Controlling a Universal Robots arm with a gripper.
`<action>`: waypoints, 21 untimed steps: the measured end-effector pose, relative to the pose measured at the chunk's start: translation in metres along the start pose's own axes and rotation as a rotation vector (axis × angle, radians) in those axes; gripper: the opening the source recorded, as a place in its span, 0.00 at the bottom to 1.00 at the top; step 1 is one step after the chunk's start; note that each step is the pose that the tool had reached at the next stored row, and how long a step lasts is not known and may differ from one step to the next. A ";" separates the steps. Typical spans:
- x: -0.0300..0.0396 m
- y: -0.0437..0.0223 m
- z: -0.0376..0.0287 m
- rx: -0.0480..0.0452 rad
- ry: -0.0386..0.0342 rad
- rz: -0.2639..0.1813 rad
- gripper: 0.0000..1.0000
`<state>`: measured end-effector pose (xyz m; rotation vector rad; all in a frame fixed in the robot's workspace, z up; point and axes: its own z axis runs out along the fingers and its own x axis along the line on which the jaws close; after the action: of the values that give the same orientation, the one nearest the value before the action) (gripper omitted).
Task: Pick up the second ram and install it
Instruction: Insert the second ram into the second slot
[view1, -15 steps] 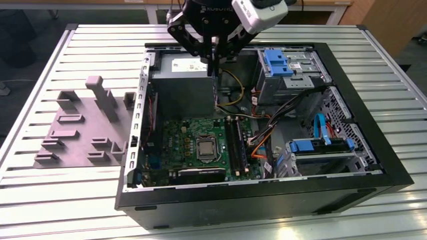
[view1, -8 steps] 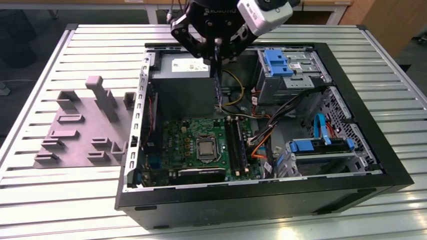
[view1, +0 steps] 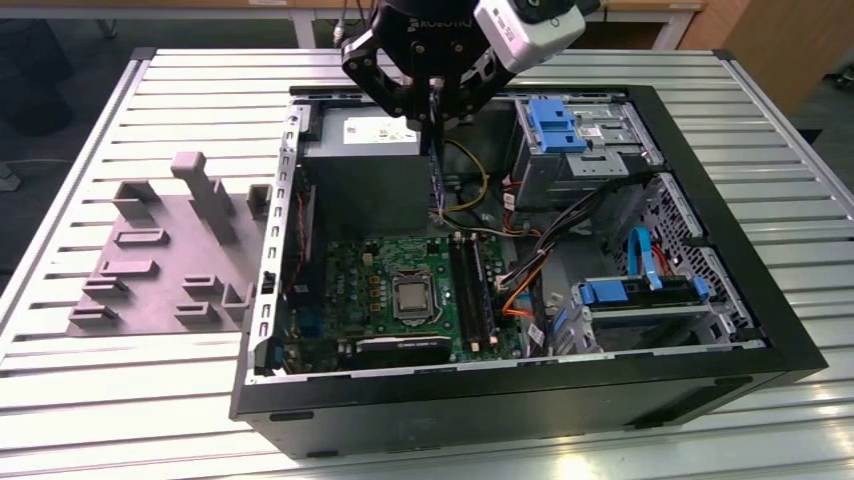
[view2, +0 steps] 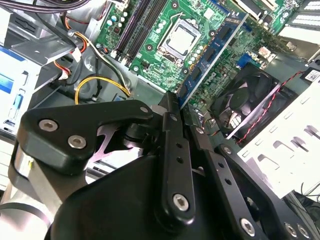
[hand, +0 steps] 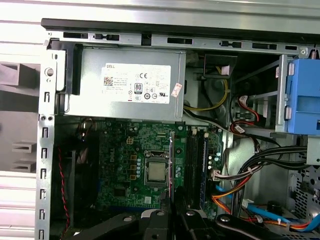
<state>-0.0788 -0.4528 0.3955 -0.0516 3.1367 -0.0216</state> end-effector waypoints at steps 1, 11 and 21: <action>0.0000 0.0000 0.0001 -0.0001 0.0000 0.000 0.14; -0.0011 0.0000 0.0021 -0.0001 -0.0001 0.000 0.14; -0.0075 -0.0001 0.0175 -0.0001 -0.0001 0.001 0.14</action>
<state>-0.0712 -0.4529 0.3780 -0.0503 3.1366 -0.0214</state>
